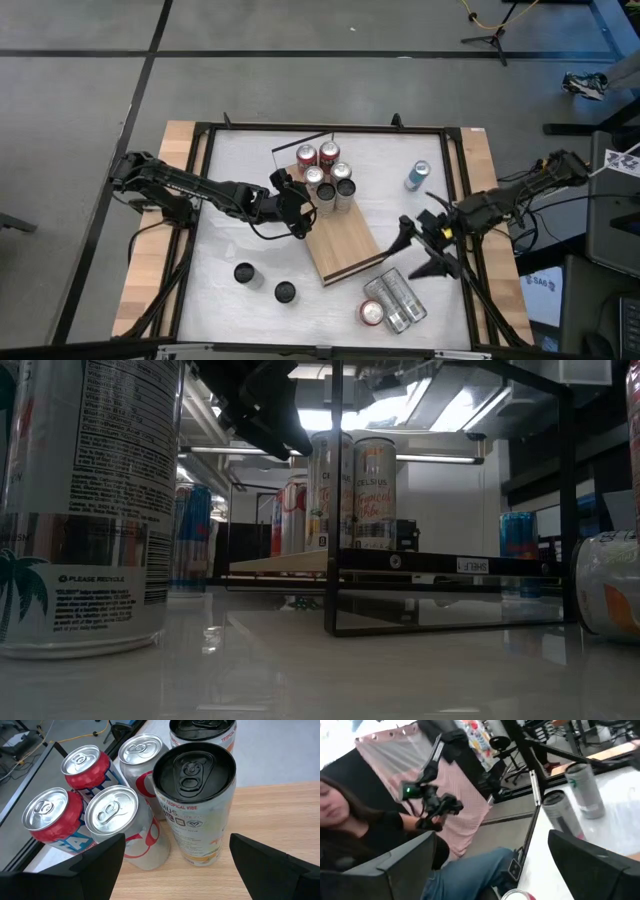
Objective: Place canned beverage on shelf
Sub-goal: Align the orange soda can with the other orange soda can
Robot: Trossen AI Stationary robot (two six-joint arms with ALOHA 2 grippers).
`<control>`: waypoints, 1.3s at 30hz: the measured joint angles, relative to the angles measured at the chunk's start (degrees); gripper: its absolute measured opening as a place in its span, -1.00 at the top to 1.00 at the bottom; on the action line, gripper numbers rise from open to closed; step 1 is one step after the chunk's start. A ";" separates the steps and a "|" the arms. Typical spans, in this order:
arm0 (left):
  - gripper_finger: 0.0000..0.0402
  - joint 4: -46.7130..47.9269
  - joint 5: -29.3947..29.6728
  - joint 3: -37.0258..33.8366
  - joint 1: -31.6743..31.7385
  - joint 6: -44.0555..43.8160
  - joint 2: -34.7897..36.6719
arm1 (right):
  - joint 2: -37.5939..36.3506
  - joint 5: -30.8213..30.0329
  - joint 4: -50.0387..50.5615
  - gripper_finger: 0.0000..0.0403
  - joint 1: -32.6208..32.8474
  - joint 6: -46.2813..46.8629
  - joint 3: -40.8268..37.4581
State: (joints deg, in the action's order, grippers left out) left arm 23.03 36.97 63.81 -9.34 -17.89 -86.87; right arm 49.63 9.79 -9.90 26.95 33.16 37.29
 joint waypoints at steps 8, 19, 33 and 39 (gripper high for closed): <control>-0.75 -0.11 0.00 0.00 0.00 0.00 0.00 | 6.49 -10.35 13.92 -0.89 10.78 -3.85 8.25; -0.75 -0.11 0.00 0.00 0.00 -0.09 0.00 | 21.47 -18.33 39.97 -0.89 18.72 -5.27 24.69; -0.75 -0.04 0.00 0.00 0.00 -0.13 0.00 | 32.85 -19.56 44.24 -0.89 21.34 -16.09 30.65; -0.75 -0.02 0.00 0.00 -0.02 -0.13 0.00 | 35.73 -21.57 42.95 -0.89 21.34 -22.96 30.65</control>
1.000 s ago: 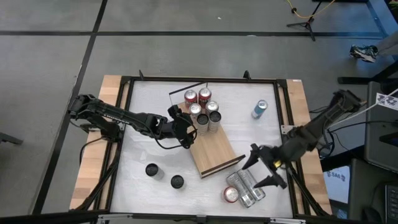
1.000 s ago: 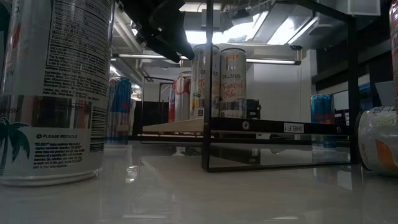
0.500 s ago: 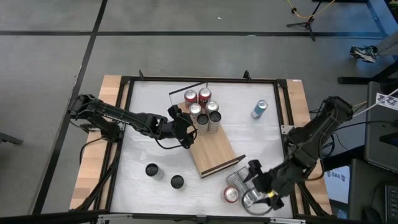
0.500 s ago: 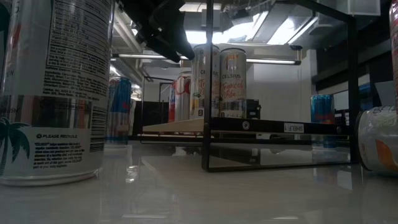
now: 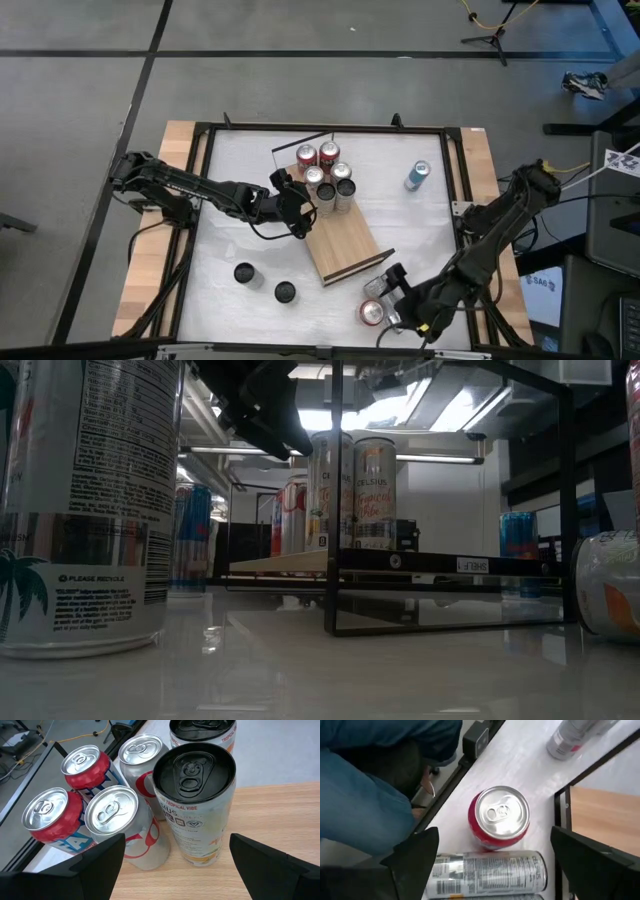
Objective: Place canned beverage on shelf
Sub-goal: Align the orange soda can with the other orange soda can
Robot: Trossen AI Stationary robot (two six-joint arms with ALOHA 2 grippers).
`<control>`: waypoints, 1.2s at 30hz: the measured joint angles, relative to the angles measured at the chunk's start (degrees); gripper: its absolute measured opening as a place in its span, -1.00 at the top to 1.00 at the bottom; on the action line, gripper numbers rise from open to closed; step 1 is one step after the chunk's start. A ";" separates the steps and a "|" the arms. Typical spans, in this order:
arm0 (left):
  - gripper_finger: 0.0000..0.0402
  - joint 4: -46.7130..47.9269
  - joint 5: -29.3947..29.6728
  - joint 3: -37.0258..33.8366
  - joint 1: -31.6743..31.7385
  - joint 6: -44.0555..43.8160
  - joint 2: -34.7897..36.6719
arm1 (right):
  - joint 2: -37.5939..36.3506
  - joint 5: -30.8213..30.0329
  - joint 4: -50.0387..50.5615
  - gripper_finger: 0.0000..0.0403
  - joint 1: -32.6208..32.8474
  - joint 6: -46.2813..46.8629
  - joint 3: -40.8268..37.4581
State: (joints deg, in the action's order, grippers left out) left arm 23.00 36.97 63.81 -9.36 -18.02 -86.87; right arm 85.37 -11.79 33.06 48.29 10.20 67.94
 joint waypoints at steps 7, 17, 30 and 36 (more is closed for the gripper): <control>-0.75 0.03 0.00 0.00 0.01 0.02 0.00 | 3.21 -0.89 -1.65 -0.89 -0.68 -3.18 0.02; -0.75 0.09 0.01 0.00 0.02 0.11 0.00 | 3.84 1.88 -3.64 -0.89 -1.95 -3.06 0.04; -0.75 0.04 0.01 0.00 0.02 0.13 0.00 | 3.83 -0.63 -1.60 -0.89 -1.93 -3.04 0.04; -0.75 0.02 0.02 0.00 0.02 0.11 0.00 | 3.82 0.39 -1.48 -0.89 -2.30 -3.00 0.02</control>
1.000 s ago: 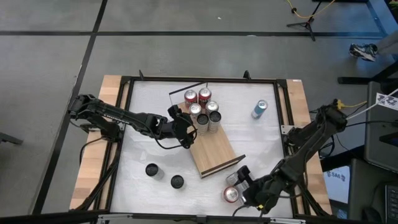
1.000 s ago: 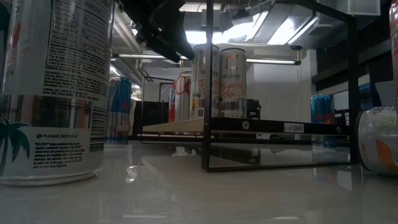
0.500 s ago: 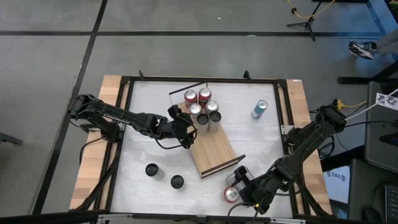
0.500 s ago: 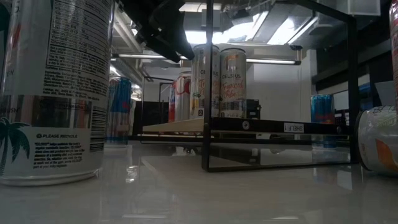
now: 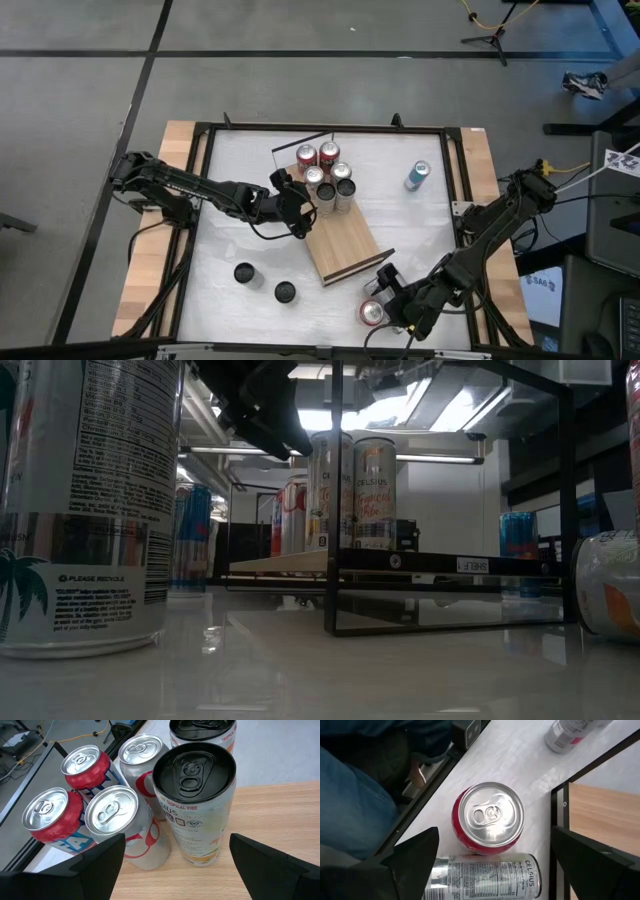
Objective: Place canned beverage on shelf
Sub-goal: Align the orange soda can with the other orange soda can
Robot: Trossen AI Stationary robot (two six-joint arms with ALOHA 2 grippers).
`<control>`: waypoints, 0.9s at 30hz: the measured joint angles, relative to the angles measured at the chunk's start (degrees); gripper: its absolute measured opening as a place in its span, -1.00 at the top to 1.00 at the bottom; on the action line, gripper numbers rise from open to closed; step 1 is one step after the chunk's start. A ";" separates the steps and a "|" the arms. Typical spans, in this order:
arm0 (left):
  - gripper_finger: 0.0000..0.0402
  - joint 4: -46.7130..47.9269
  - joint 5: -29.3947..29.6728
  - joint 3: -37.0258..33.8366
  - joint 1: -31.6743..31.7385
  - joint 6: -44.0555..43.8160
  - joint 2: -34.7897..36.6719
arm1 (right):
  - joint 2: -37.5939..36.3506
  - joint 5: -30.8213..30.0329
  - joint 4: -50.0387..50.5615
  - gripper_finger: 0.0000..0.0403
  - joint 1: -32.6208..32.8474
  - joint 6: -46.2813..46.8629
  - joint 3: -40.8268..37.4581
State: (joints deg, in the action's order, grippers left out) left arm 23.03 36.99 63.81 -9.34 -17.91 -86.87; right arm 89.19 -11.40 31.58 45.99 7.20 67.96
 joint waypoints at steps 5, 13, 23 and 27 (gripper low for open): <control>-0.75 -0.01 0.00 0.00 0.00 0.14 0.00 | 0.00 -0.05 -0.01 -0.89 0.08 0.00 0.00; -0.75 -0.02 0.00 0.00 0.09 0.48 0.00 | 0.00 -3.22 -0.14 -0.89 -0.34 3.90 0.00; -0.75 -0.13 0.87 0.00 0.05 0.44 0.00 | -0.02 -3.02 1.01 -0.89 -0.27 10.63 -0.02; -0.75 -0.13 0.87 0.00 -0.17 0.46 0.00 | -0.02 -2.53 -0.95 -0.89 -0.27 11.10 -0.02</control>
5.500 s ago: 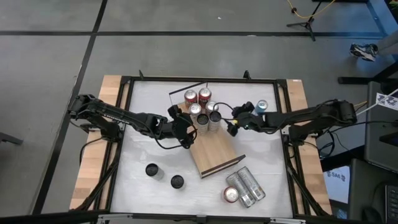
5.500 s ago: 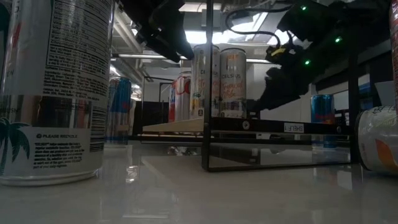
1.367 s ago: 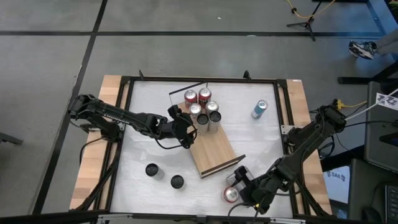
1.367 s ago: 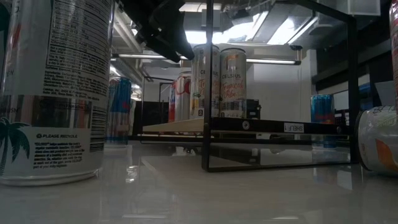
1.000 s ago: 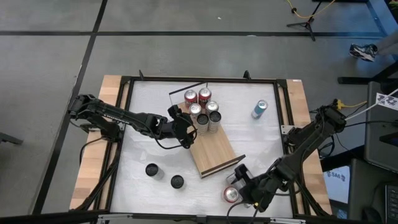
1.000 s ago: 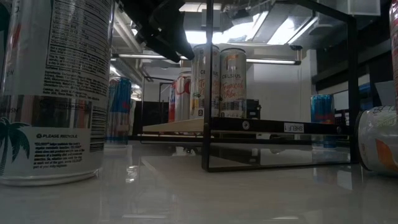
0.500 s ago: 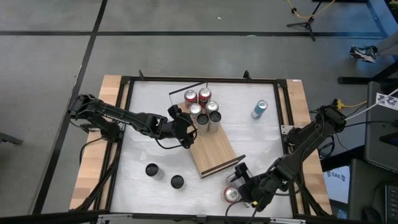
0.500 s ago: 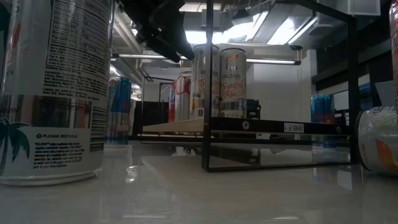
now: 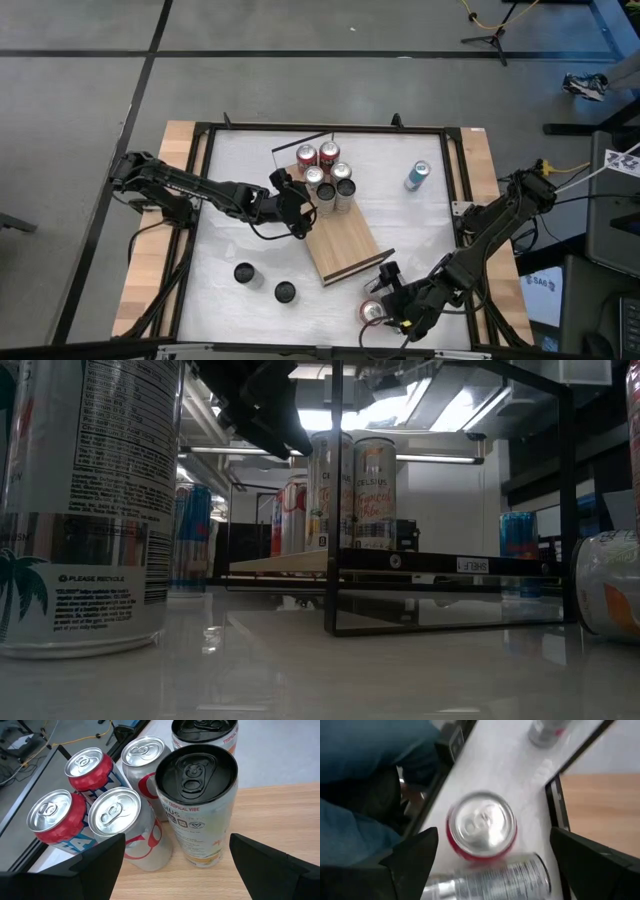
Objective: Place canned beverage on shelf
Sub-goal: Align the orange soda can with the other orange soda can
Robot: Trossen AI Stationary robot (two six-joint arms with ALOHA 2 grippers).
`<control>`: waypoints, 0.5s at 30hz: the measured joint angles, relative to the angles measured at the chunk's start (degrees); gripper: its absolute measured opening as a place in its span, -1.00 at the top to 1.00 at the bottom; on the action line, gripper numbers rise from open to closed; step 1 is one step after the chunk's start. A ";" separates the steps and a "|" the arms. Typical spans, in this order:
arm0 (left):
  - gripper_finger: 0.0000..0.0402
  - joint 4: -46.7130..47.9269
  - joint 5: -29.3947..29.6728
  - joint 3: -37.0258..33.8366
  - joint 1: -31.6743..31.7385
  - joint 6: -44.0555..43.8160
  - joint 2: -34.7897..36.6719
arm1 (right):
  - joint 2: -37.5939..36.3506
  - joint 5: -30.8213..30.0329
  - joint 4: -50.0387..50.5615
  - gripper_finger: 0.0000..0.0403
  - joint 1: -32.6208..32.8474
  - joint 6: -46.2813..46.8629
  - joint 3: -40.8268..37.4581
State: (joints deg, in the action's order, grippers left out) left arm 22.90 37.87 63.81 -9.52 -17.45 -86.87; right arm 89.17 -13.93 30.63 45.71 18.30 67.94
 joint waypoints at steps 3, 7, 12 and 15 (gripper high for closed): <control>-0.75 0.00 0.00 0.00 0.00 -0.02 0.00 | 0.00 0.04 -2.86 -0.89 0.00 -0.07 -0.02; -0.75 0.01 0.00 0.00 0.00 -0.02 0.00 | -0.01 0.36 -6.41 -0.89 0.00 -0.58 -0.01; -0.75 0.04 0.00 0.00 -0.43 -0.04 0.00 | 0.63 1.49 -7.82 -0.89 0.07 -1.89 0.00; -0.75 0.06 -0.47 0.00 -0.83 -0.15 0.00 | 2.50 1.64 -7.85 -0.89 0.07 -2.05 -0.02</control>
State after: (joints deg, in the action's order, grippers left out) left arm 22.95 37.39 63.81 -10.35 -17.61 -86.87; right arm 91.66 -12.29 22.77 45.78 16.25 67.92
